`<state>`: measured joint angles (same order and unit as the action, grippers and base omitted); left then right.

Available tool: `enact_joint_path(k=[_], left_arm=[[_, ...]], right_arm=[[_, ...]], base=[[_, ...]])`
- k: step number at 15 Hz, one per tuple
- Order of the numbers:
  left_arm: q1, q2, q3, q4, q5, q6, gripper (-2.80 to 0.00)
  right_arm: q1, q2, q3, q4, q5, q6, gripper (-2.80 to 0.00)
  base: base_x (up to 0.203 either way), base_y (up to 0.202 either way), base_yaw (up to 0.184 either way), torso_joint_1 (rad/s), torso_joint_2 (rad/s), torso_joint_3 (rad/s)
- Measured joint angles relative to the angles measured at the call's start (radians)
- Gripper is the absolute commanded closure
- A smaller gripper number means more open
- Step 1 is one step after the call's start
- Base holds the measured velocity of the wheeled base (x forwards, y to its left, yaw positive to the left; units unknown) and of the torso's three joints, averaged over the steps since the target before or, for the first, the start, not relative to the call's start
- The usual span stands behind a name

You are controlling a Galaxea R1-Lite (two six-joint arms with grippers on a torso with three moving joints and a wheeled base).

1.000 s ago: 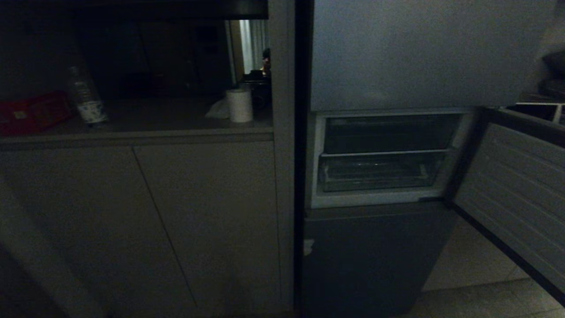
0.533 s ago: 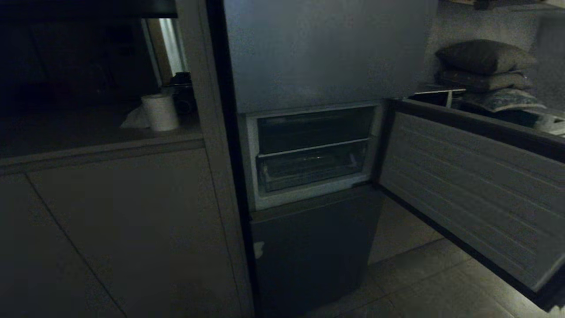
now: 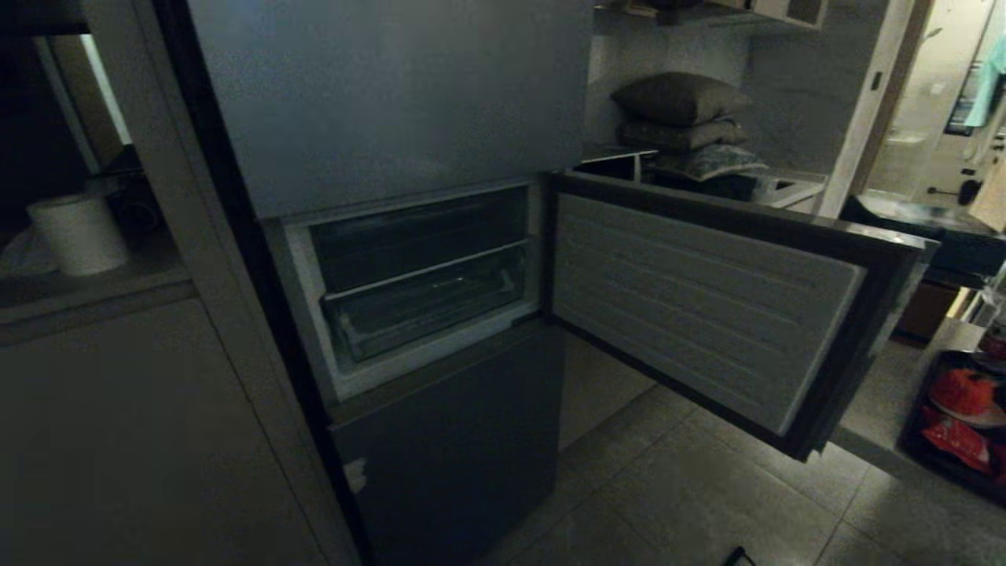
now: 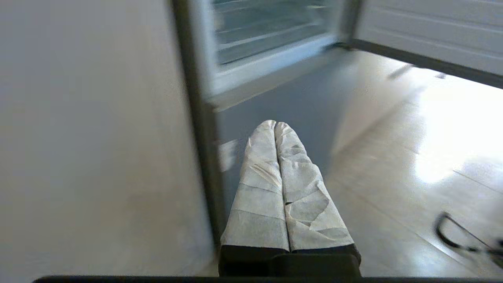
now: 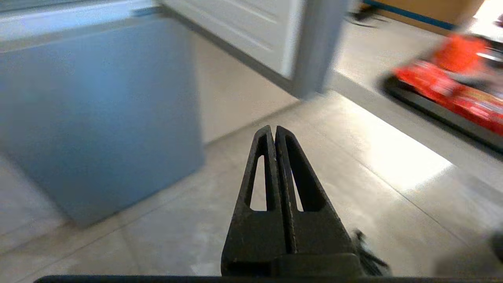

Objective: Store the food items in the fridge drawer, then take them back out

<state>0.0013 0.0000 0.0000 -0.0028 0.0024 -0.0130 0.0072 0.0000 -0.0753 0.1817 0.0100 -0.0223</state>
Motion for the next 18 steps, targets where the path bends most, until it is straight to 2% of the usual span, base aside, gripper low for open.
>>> enact_joint_path(k=[3, 5, 7, 11, 14, 16, 18], left_arm=[[0.0, 0.0, 0.0, 0.0, 0.0, 0.0, 0.0], [0.0, 0.0, 0.0, 0.0, 0.0, 0.0, 0.0], [-0.001, 0.0, 0.0, 0.0, 0.0, 0.0, 0.0], [0.0, 0.0, 0.0, 0.0, 0.0, 0.0, 0.0], [0.0, 0.0, 0.0, 0.0, 0.0, 0.0, 0.0], [0.0, 0.0, 0.0, 0.0, 0.0, 0.0, 0.0], [0.0, 0.0, 0.0, 0.0, 0.0, 0.0, 0.0]], right_arm=[[-0.001, 0.0, -0.002, 0.003, -0.016, -0.03, 0.0], [-0.002, 0.034, -0.037, 0.011, -0.045, 0.001, 0.0], [-0.002, 0.137, -0.116, 0.001, -0.073, 0.096, 0.0], [-0.02, 0.551, -0.314, -0.09, -0.129, 0.394, 0.0], [-0.117, 0.913, -0.444, -0.268, -0.187, 0.515, 0.0], [-0.229, 1.121, -0.543, -0.395, -0.199, 0.541, 0.0], [-0.336, 1.268, -0.623, -0.462, -0.163, 0.535, 0.0]], base=[[0.0, 0.001, -0.021, 0.002, 0.0, 0.001], [0.0, 0.0, 0.0, 0.0, 0.0, 0.0], [0.0, 0.0, 0.0, 0.0, 0.0, 0.0], [0.0, 0.0, 0.0, 0.0, 0.0, 0.0], [0.0, 0.0, 0.0, 0.0, 0.0, 0.0], [0.0, 0.0, 0.0, 0.0, 0.0, 0.0], [0.0, 0.0, 0.0, 0.0, 0.0, 0.0]])
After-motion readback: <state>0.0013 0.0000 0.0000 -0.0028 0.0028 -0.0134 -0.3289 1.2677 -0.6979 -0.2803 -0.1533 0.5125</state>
